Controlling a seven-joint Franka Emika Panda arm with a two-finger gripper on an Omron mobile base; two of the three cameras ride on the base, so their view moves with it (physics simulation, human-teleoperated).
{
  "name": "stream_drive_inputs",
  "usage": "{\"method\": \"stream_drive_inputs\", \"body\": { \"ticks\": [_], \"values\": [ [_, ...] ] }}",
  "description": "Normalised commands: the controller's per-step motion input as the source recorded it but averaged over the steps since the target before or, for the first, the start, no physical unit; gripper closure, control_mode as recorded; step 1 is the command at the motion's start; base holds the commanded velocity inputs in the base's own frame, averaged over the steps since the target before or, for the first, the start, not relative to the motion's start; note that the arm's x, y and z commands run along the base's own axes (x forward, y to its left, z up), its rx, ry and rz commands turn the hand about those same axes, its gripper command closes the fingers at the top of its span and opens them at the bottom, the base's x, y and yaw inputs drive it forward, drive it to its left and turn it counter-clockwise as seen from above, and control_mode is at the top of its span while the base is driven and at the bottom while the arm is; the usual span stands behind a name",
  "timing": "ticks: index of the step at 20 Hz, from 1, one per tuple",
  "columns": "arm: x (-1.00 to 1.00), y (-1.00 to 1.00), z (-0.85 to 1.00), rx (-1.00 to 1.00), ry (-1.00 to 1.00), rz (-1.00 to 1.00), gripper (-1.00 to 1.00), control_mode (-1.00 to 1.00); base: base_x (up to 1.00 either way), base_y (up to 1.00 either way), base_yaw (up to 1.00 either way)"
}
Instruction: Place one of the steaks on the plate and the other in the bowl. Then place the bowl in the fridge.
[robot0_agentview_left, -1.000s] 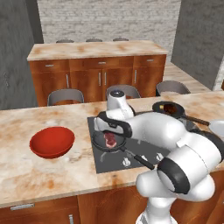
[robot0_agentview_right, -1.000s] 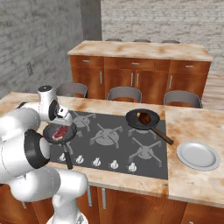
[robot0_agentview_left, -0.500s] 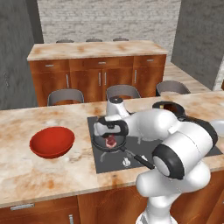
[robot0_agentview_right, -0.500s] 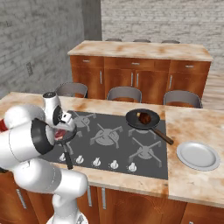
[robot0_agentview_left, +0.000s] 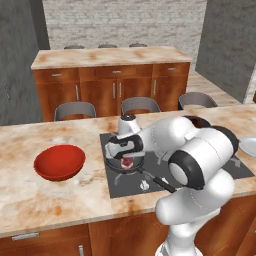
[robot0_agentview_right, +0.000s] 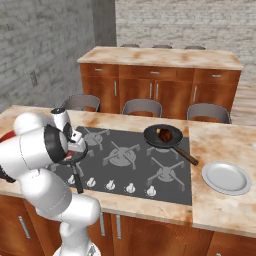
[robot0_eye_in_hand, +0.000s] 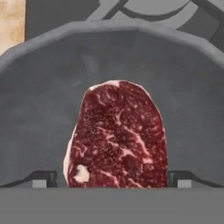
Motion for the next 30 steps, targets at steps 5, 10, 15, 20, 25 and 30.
{"method": "stream_drive_inputs", "body": {
  "ticks": [5,10,15,20,25,30],
  "values": [
    [0.0,0.0,-0.2,0.01,0.0,0.0,1.0,-1.0,0.0,0.0,0.0],
    [0.0,0.0,-0.03,0.01,0.0,-0.01,1.0,-1.0,0.0,0.0,0.0],
    [-0.02,0.18,0.69,-0.04,0.01,-0.08,1.0,-1.0,0.0,0.0,0.0],
    [-0.13,0.57,0.96,0.0,0.02,-0.15,1.0,-1.0,0.0,0.0,0.0],
    [-0.25,1.0,0.59,-0.05,0.0,-0.07,1.0,-1.0,0.0,0.0,0.0],
    [-0.01,0.88,0.19,-0.04,0.0,-0.11,1.0,-1.0,0.0,0.0,0.0]
  ]
}}
